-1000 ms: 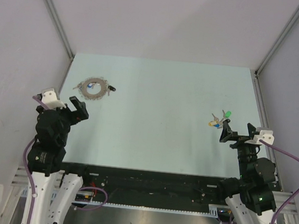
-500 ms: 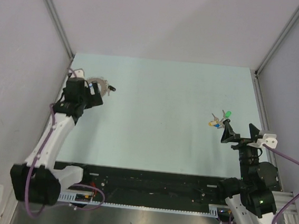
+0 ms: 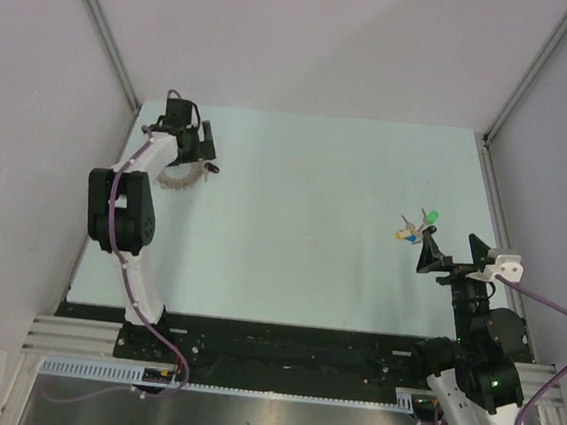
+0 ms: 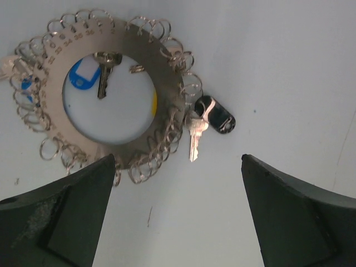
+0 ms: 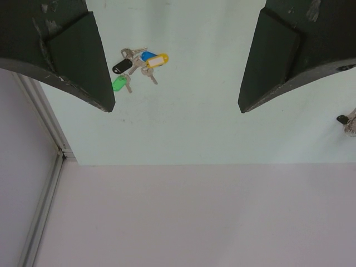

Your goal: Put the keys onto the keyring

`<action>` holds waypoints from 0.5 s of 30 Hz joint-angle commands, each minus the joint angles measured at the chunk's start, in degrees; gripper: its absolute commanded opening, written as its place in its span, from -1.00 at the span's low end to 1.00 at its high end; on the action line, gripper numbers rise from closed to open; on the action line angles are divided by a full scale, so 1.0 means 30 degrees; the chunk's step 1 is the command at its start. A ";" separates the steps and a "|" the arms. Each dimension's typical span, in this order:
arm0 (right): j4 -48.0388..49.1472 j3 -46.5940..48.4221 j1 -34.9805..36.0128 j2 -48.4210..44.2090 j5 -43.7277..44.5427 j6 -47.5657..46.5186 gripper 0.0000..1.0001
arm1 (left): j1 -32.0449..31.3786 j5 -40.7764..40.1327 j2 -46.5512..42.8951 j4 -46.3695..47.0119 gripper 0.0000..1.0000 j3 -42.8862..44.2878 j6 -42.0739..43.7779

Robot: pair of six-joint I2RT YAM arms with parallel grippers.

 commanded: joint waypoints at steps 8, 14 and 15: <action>0.0727 -0.0231 -0.0124 -0.0079 -0.1290 -0.0614 0.99 | 0.0918 0.3461 0.4409 -0.0561 1.00 0.3804 0.1545; 0.0756 -0.0231 -0.0124 -0.0225 -0.1702 -0.0702 1.00 | 0.0918 0.4808 0.5232 -0.1876 1.00 0.3747 0.1459; 0.0727 -0.0231 -0.0125 -0.0284 -0.1672 -0.0731 0.99 | 0.0889 0.5275 0.5203 -0.1968 0.99 0.3630 0.1341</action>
